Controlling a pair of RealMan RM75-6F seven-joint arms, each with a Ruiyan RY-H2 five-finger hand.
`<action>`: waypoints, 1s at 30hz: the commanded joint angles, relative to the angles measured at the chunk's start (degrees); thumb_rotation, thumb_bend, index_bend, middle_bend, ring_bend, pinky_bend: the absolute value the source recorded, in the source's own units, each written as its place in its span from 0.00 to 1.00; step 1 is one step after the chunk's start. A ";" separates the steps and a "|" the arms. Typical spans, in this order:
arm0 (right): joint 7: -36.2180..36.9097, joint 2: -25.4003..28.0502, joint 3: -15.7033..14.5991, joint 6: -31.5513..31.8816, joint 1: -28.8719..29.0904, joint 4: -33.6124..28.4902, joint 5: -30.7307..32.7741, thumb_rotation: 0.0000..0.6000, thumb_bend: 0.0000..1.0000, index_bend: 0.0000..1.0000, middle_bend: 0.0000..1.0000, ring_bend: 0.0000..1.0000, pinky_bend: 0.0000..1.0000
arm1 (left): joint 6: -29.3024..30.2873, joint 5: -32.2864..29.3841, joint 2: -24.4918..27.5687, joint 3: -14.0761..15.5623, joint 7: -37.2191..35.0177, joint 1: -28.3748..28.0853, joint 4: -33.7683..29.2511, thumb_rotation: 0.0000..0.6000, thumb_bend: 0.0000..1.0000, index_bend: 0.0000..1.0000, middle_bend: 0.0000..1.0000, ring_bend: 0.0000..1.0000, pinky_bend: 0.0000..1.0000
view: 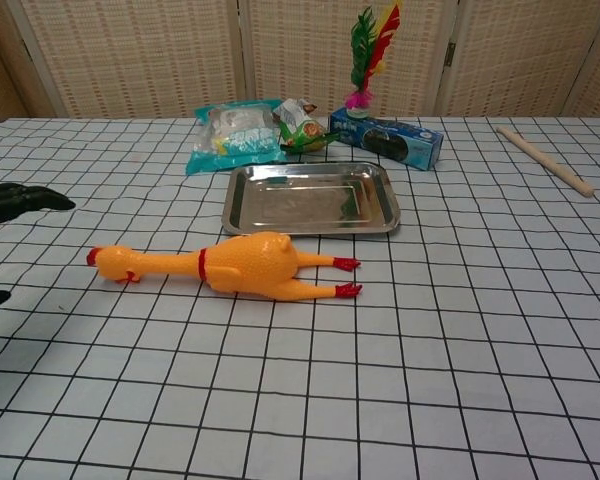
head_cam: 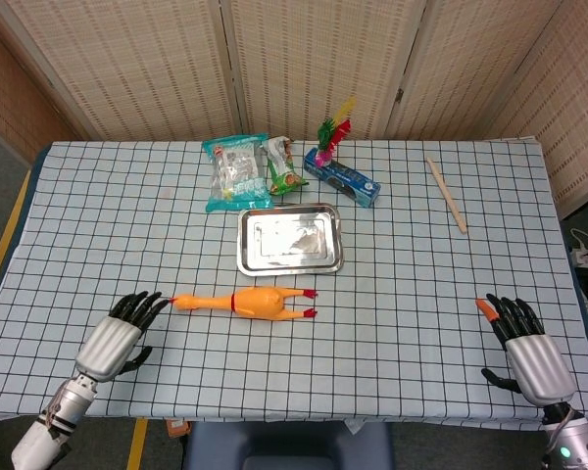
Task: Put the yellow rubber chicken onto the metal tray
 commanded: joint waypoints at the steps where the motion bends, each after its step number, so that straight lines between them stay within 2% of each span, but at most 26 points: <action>1: -0.43 -0.13 -0.10 -1.14 0.34 0.11 0.66 1.00 0.08 0.00 0.00 0.00 0.00 | -6.10 -4.44 -3.01 -2.53 6.13 -5.03 -1.78 1.00 0.38 0.00 0.01 0.00 0.11; 8: -0.61 -0.18 0.39 -2.54 0.78 0.24 2.40 1.00 0.08 0.00 0.00 0.00 0.00 | -11.12 -9.58 -8.02 -5.59 11.47 -10.59 0.35 1.00 0.38 0.00 0.00 0.00 0.12; 14: -0.91 -0.44 0.99 -3.82 1.23 0.58 4.14 1.00 0.08 0.00 0.00 0.00 0.00 | -15.54 -13.67 -11.12 -6.11 13.81 -14.40 3.38 1.00 0.38 0.00 0.00 0.00 0.11; 20: -1.13 -0.63 1.81 -4.19 1.42 0.91 5.78 1.00 0.08 0.00 0.00 0.00 0.00 | -18.47 -16.66 -14.45 -6.78 13.20 -17.88 7.57 1.00 0.38 0.00 0.00 0.00 0.11; 30: -0.84 -0.31 2.69 -3.42 1.16 0.99 7.10 1.00 0.08 0.00 0.00 0.00 0.00 | -19.97 -17.18 -18.38 -6.47 10.08 -21.32 14.96 1.00 0.38 0.00 0.01 0.00 0.11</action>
